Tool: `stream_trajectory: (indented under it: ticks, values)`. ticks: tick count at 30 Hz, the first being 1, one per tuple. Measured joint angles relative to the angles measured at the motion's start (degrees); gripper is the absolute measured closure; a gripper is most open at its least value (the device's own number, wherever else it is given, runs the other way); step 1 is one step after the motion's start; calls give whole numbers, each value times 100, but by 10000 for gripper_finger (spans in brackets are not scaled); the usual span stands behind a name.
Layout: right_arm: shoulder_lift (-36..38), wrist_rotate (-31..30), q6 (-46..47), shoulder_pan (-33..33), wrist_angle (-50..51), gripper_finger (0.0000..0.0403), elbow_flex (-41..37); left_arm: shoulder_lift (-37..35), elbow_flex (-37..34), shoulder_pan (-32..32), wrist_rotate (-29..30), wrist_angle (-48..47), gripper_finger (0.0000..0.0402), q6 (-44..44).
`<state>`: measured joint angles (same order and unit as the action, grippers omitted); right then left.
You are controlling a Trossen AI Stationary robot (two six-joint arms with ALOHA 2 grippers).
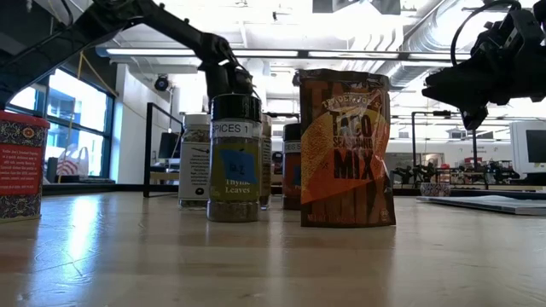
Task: Shelf spices
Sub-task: Put the green seasoning bottle on the shelf, then put the top black seasoning bottle on the shelf
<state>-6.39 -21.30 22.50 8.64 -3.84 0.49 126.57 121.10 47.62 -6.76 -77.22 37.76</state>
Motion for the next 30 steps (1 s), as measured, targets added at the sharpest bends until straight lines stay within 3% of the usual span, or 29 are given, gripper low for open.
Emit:
stream_trajectory:
  ticks: [6,16,19,25,30]
  values:
    - [1,0,0,0,0,298,0,-87,274,0,4,2,148,-5]
    - [0,0,0,0,0,298,0,-90,1358,-23,-42,-197,148,-287]
    - [2,2,0,0,0,298,0,-258,1305,-103,-34,-161,148,-345]
    - [1,2,2,0,0,298,0,-653,1289,-636,-57,-269,152,-657]
    - [2,2,2,0,0,298,0,-903,1289,-1509,-83,-9,153,-1202]
